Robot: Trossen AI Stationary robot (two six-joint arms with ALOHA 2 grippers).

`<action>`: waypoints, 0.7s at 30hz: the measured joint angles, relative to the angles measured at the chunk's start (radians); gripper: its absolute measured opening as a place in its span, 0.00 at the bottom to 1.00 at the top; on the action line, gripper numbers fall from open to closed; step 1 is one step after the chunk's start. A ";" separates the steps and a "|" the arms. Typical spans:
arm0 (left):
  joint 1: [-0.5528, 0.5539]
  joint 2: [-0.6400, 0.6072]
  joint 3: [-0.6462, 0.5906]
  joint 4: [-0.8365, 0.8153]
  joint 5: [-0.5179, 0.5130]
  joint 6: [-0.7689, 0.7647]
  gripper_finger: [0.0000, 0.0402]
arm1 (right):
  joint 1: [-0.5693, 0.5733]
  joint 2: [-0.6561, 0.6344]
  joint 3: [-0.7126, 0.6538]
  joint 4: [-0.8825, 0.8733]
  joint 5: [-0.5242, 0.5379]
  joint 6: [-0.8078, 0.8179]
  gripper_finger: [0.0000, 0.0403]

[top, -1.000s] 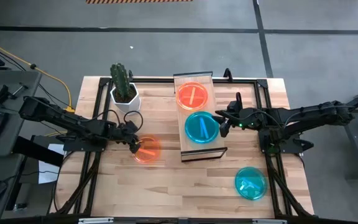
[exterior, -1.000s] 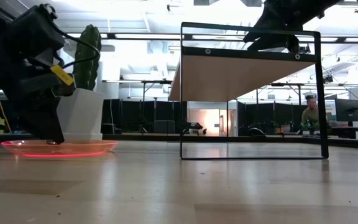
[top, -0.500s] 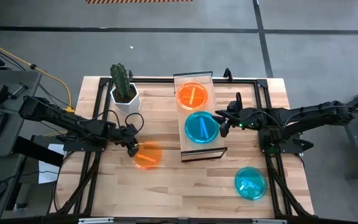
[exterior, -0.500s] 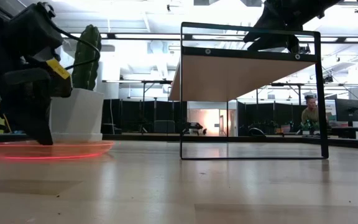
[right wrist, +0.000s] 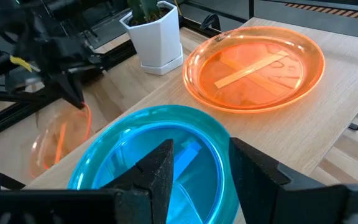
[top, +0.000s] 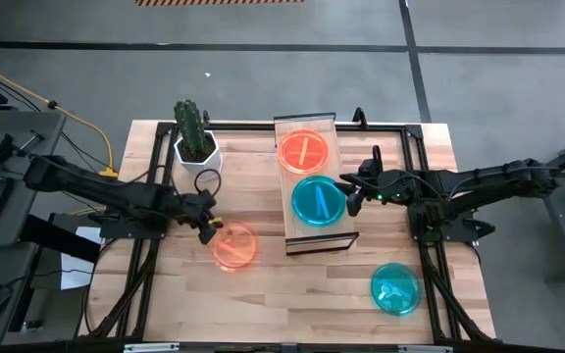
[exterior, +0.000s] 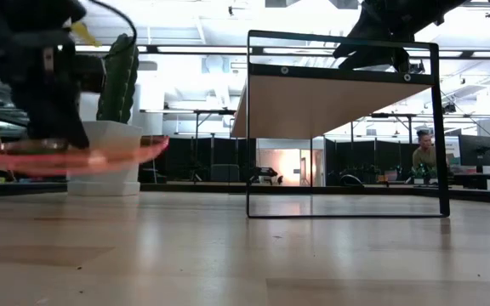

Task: Place and stack plates onto a shelf
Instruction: Stack the orange plate on top of the orange plates on the shelf

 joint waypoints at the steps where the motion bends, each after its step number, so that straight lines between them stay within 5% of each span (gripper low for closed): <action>1: 0.000 -0.010 0.019 -0.021 -0.002 0.008 0.00 | 0.000 0.000 0.000 0.000 0.000 0.000 0.34; 10: 0.022 -0.071 0.288 -0.263 -0.177 0.138 0.00 | 0.000 0.000 0.000 0.000 -0.002 -0.007 0.34; 16: 0.149 -0.009 0.450 -0.128 -0.262 0.381 0.00 | 0.000 0.000 0.000 0.000 -0.004 -0.024 0.34; 21: 0.314 0.138 0.550 0.028 -0.165 0.532 0.00 | 0.000 0.001 0.000 0.001 -0.005 -0.024 0.34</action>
